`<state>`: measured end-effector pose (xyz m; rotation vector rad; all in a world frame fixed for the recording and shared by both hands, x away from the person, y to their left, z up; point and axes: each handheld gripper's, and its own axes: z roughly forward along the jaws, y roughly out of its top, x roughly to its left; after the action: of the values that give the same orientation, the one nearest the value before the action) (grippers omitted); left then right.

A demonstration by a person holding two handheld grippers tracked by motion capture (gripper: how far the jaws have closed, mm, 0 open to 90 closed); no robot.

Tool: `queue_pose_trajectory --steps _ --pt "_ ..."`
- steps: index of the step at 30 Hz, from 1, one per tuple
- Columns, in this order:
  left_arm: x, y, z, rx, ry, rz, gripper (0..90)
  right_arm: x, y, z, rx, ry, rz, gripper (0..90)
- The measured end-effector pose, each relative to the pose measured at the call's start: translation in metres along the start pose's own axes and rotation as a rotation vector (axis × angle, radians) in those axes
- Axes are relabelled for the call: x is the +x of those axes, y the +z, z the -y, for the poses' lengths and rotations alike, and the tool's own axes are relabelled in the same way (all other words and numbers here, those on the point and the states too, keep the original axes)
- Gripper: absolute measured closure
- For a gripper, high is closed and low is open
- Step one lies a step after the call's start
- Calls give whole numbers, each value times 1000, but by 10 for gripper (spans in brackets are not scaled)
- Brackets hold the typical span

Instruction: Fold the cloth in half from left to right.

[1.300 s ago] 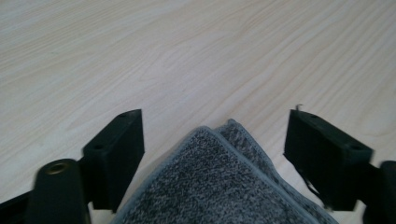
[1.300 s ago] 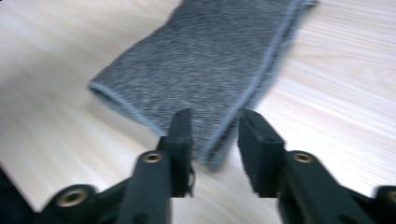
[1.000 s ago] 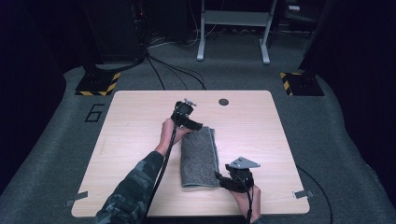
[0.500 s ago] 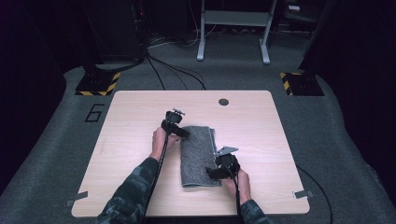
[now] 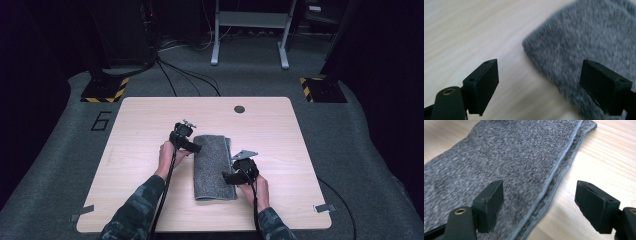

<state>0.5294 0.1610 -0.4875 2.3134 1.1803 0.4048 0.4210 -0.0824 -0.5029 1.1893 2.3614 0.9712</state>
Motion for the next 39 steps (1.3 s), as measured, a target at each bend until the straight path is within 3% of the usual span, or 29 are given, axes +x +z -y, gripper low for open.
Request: queue_pose_trajectory --steps 2,4,7,11,16,19,22,23,26,27,30,31,35,38,39 --pt "-5 4 7 29 32 -16 154 -2 6 -3 17 -2 11 227" --pt "-6 11 13 40 38 -24 153 -2 7 -3 25 2 13 226" --pt "-2 7 15 10 -2 3 145 -1 10 0 38 -13 12 220" --pt "-6 -4 18 -24 -6 16 142 0 5 4 38 -12 4 213" --pt "-15 -21 29 -64 -6 63 125 -1 -2 8 20 -2 -5 203" --pt "-29 -33 44 -80 8 99 109 -3 -7 10 5 7 -7 203" --pt "-41 -37 55 -88 24 107 104 -3 -11 12 -2 17 -12 203" --pt "-53 -41 67 -91 42 124 104 -4 -14 14 -6 28 -15 203" --pt "-64 -44 80 -90 61 133 104 -6 -15 15 -13 10 -13 203" --pt "-71 -46 90 -95 65 139 104 -4 -16 16 -13 29 -17 203" --pt "-77 -47 101 -90 73 134 103 -4 -16 18 -10 24 -17 203" --pt "-83 -46 106 -63 108 97 103 -3 -16 19 -8 39 -20 203" --pt "-84 -46 109 -61 126 87 103 -5 -16 20 -6 14 -25 203" --pt "-82 -48 110 -86 123 88 99 -4 -17 20 3 36 -25 203" --pt "-74 -52 110 -105 86 123 92 -5 -18 20 -2 37 -30 203"
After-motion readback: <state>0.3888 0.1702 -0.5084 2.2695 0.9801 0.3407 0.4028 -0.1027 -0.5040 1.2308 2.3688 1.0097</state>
